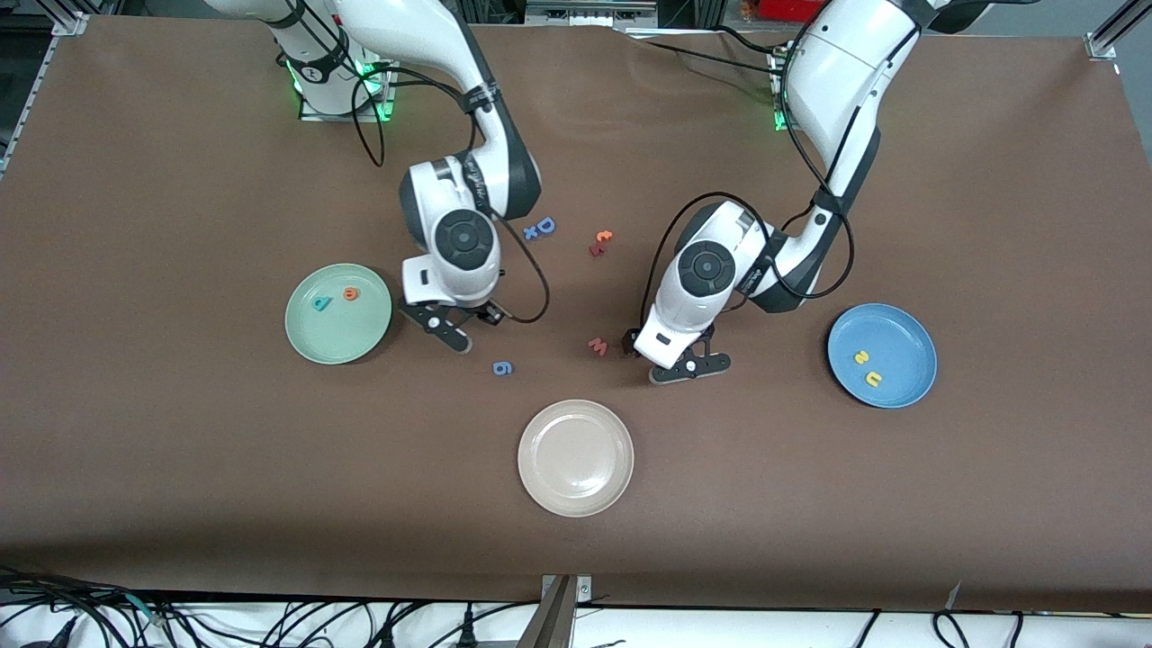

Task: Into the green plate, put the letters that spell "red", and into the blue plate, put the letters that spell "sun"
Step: 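Place teal letter on green plate while the left gripper lowers to green u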

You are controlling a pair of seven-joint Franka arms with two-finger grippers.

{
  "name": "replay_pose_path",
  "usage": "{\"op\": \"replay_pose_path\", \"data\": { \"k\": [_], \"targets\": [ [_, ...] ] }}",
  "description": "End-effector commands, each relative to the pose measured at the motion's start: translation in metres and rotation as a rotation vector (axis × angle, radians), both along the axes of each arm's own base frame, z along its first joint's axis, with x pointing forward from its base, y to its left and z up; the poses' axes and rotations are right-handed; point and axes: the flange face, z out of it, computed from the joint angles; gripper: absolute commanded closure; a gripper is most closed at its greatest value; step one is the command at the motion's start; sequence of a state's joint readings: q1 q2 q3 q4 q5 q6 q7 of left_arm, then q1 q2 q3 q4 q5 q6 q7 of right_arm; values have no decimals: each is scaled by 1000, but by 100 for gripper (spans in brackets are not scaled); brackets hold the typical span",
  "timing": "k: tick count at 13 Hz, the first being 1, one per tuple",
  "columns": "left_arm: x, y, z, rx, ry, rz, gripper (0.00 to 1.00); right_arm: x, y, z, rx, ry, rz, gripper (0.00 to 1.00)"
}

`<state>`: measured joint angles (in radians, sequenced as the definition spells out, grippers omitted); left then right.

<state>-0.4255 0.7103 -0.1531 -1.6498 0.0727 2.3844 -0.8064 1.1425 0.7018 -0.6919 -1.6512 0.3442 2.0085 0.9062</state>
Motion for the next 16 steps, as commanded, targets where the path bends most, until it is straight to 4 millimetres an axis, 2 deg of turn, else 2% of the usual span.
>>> {"op": "replay_pose_path", "data": {
  "k": [1, 2, 3, 6, 10, 11, 14, 16],
  "targets": [
    [-3, -18, -10, -2, -33, -29, 0, 13, -37, 9, 4, 39, 103, 91],
    [-6, -21, -19, 12, -31, -50, 0, 20, -60, 6, 9, 62, 132, 91],
    [-11, -26, -24, 43, -47, -97, 0, 22, -75, 5, 21, 78, 153, 91],
    [-12, -23, -35, 129, -92, -298, 1, 31, -124, -4, 37, 127, 204, 91],
    [-13, -24, -35, 127, -90, -308, 1, 35, -145, -8, 59, 138, 248, 91],
    [-14, -25, -37, 125, -86, -307, 1, 35, -155, -11, 62, 151, 255, 91],
    [-19, -32, -39, 71, -47, -261, 6, 19, -193, -33, 92, 144, 291, 91],
    [-23, -36, -39, 64, -42, -271, 6, 15, -202, -39, 94, 141, 305, 91]
  ]
}}
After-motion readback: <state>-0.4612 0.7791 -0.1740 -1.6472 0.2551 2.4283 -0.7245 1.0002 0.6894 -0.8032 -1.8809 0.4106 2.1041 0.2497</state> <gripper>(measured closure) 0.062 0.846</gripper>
